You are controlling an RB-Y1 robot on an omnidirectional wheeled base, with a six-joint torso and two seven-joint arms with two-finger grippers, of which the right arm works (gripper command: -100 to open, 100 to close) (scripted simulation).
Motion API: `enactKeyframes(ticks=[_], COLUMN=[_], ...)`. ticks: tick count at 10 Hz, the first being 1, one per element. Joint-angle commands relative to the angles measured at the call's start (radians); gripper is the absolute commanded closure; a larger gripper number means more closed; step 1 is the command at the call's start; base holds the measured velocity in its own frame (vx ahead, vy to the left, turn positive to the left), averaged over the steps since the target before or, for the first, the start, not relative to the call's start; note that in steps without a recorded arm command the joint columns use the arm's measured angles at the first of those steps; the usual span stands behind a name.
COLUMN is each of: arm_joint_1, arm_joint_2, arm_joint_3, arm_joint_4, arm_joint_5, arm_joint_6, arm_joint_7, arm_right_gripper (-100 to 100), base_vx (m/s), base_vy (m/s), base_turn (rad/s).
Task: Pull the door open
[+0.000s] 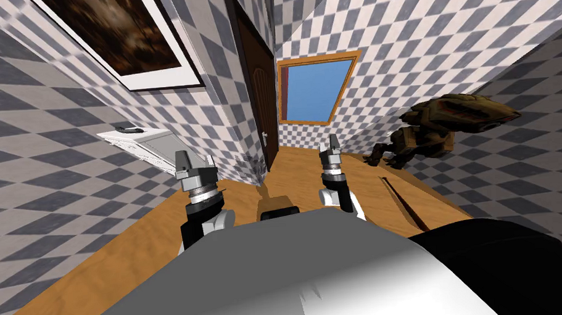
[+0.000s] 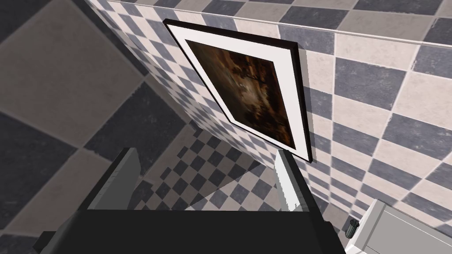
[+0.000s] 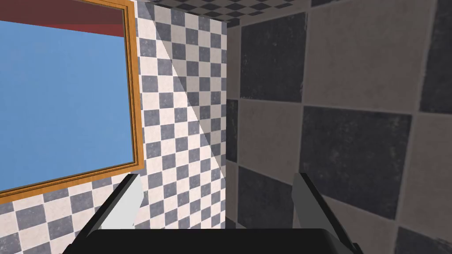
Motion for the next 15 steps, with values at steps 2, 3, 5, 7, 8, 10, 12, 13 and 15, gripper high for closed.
enactKeyframes(ticks=[2,3,5,7,8,10,12,13,15], arm_joint_1=[-0.020,-0.029,-0.045,-0.063,-0.074,-0.095,-0.113,-0.124,-0.144], arm_joint_2=[-0.018,-0.025,-0.036,-0.048,-0.054,-0.066,-0.076,-0.083,-0.092], arm_joint_3=[0.015,0.021,0.033,0.046,0.054,0.069,0.082,0.091,0.105], arm_joint_4=[0.041,0.059,0.091,0.127,0.147,0.190,0.226,0.249,0.288], arm_joint_5=[0.021,0.031,0.048,0.067,0.078,0.100,0.119,0.131,0.152], arm_joint_6=[-0.004,-0.005,-0.008,-0.011,-0.013,-0.016,-0.020,-0.022,-0.025], arm_joint_7=[0.027,0.040,0.061,0.086,0.100,0.129,0.152,0.168,0.195], arm_right_gripper=[-100,-100,-100,-100,-100,-100,-100,-100,-100], base_vx=[0.136,0.173,0.163,0.153,0.148,0.153,0.158,0.187,0.179], base_vy=[-0.059,-0.084,-0.079,-0.062,-0.089,-0.092,-0.088,-0.087,-0.122], base_turn=[0.089,0.075,0.076,0.086,0.081,0.114,0.076,0.127,0.094])
